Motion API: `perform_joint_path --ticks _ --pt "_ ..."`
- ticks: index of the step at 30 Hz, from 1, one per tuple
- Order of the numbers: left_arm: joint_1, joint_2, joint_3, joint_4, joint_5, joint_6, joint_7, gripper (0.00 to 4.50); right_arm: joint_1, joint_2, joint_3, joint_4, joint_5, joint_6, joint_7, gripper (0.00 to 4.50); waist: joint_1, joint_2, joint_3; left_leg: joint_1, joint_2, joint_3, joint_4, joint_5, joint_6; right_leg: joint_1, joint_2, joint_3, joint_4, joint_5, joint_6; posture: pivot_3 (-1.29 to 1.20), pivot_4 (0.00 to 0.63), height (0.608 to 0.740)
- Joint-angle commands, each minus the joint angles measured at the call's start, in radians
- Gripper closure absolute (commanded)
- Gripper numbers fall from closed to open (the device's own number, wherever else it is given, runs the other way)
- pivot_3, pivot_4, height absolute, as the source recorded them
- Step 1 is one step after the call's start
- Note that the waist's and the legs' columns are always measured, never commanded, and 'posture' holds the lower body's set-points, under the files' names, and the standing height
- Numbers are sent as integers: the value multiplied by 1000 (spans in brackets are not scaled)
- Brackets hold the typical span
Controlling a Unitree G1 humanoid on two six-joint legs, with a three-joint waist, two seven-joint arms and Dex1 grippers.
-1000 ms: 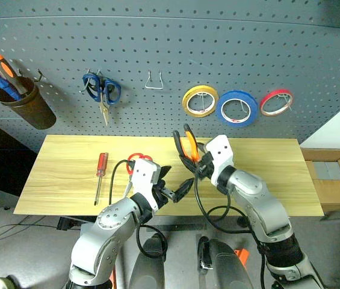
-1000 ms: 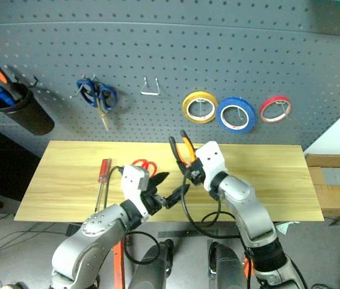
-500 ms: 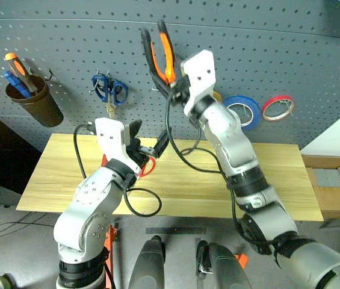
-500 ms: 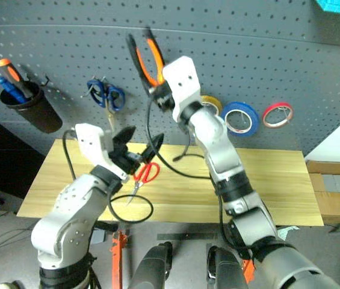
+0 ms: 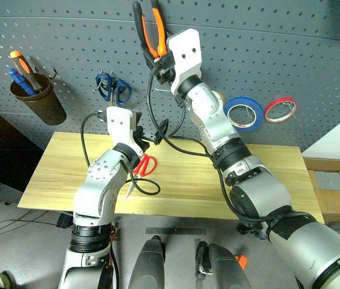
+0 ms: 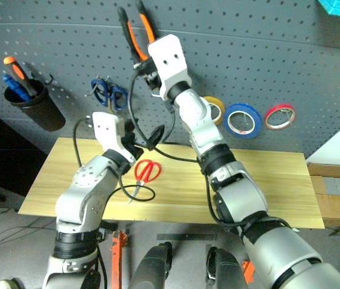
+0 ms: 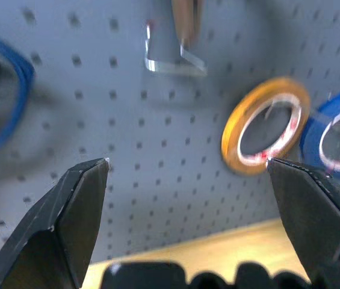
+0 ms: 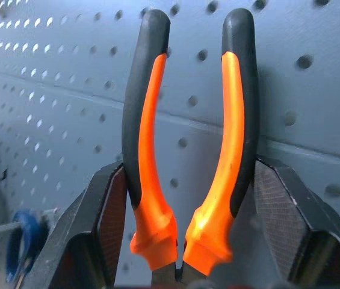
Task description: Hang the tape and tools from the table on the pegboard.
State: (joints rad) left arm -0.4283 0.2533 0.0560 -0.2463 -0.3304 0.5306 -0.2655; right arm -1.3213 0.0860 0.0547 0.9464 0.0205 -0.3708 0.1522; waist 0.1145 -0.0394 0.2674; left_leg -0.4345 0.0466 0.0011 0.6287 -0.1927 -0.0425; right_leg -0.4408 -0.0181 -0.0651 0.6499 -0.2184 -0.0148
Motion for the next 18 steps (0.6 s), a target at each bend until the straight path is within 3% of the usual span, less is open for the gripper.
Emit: perform_joint_path --ticks 1,10,17,18 --pt "-46 10 -2 -12 3 -26 -25 0 -51 10 -28 41 -5 -79 -31 1916 3 0 0 0 0 0 0 0 0 0 0 0 0 0 0 358 210 740" --pt "-11 12 -17 -99 -16 62 -22 0 12 6 -28 148 -29 -137 -52 1916 18 2 5 1 1 -1 0 0 1 0 0 1 1 -1 0 379 279 740" --pt "-6 20 -5 -161 -30 146 -9 0 110 5 -31 170 -42 -80 -59 1916 22 4 19 3 1 0 1 1 2 0 -2 3 6 -3 2 395 326 740" --pt "-4 21 -4 -164 -30 151 -8 0 122 3 -33 164 -42 -73 -59 1567 22 4 20 4 1 0 1 1 2 0 -2 3 7 -3 2 393 324 740"
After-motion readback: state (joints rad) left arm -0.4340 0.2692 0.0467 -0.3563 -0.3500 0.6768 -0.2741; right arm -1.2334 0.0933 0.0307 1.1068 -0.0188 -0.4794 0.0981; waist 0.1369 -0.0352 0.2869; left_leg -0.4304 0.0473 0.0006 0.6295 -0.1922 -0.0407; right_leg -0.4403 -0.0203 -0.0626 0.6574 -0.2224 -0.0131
